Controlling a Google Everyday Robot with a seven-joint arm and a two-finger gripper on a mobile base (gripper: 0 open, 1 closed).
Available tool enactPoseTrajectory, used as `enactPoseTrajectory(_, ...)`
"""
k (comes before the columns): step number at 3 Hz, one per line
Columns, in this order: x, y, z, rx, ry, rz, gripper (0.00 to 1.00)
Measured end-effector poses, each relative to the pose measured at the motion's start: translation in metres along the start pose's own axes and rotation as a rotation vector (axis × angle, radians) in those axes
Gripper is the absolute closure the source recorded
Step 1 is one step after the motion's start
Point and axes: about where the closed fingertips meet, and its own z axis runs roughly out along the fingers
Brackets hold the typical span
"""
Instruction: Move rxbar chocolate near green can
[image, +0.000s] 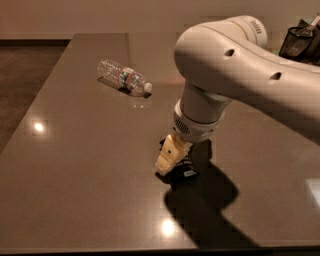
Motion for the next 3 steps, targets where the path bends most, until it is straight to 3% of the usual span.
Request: enactPoseTrajectory(3,-0.0022,0.0075,-0.0062,-0.01,0.019,-0.002,0.86)
